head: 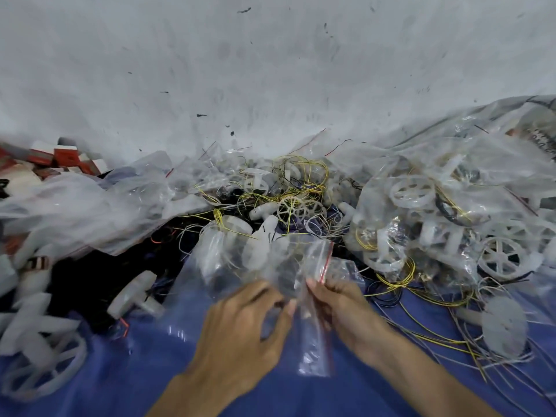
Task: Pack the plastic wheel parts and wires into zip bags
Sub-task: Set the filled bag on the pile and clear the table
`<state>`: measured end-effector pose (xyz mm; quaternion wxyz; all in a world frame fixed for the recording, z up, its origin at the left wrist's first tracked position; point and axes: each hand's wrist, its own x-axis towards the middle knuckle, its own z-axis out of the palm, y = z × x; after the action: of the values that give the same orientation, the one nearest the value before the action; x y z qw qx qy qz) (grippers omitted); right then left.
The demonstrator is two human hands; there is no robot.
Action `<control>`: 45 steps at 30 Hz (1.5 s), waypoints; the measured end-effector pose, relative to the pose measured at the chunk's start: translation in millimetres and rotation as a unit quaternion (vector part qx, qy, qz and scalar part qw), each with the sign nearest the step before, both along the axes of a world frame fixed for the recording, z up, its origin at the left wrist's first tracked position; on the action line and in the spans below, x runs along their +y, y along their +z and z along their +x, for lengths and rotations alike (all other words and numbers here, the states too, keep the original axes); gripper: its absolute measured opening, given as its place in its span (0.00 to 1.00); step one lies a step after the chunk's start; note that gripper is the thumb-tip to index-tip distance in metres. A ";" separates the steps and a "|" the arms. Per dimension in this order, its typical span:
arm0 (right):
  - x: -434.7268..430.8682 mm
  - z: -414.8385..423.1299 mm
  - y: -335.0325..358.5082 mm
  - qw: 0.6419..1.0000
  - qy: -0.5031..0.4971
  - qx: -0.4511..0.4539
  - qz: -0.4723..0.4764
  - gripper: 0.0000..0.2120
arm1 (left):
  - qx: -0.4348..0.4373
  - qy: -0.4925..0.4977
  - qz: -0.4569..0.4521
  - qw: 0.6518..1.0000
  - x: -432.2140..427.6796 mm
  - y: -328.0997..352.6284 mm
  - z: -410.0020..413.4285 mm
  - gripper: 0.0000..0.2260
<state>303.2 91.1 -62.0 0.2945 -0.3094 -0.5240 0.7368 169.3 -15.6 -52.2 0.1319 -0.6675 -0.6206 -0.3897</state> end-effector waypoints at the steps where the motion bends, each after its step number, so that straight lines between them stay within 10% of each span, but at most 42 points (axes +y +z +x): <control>1: -1.3 7.0 -3.4 0.999 0.020 -0.036 0.012 0.08 | 0.009 -0.004 -0.015 1.000 -2.7 -6.2 2.7 0.13; 8: -17.5 6.1 -13.4 0.974 0.149 -0.125 0.119 0.10 | 0.008 -0.027 -0.076 0.997 -7.4 -27.5 12.9 0.19; 15: 2.2 -5.4 -6.9 0.960 0.052 -0.132 0.240 0.16 | -0.224 -0.004 -0.058 0.973 1.5 -32.6 -15.9 0.17; 22: 47.0 -10.8 20.3 0.811 0.205 -0.365 0.409 0.26 | -0.211 0.011 -0.014 0.977 5.5 -44.0 -21.0 0.20; 27: 58.2 -72.8 54.3 0.784 -0.038 -0.247 0.568 0.14 | -0.165 0.009 -0.035 0.986 5.0 -50.2 -22.4 0.16; 33: 52.7 -133.8 27.2 0.579 0.090 -0.550 0.596 0.29 | -0.161 0.006 -0.047 0.986 5.0 -57.5 -21.5 0.14; 40: 55.9 -121.8 25.4 0.645 0.024 -0.494 0.582 0.44 | -0.194 0.011 -0.075 0.978 4.6 -61.1 -21.9 0.20; 45: 63.4 -99.6 50.9 0.890 -0.162 -0.102 0.414 0.40 | -0.207 -0.005 -0.080 0.975 4.3 -57.3 -22.4 0.15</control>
<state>203.6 154.4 -11.1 0.4561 -0.3140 -0.7513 0.3591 146.9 -11.4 -109.5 -0.0553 -0.5837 -0.6605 -0.4691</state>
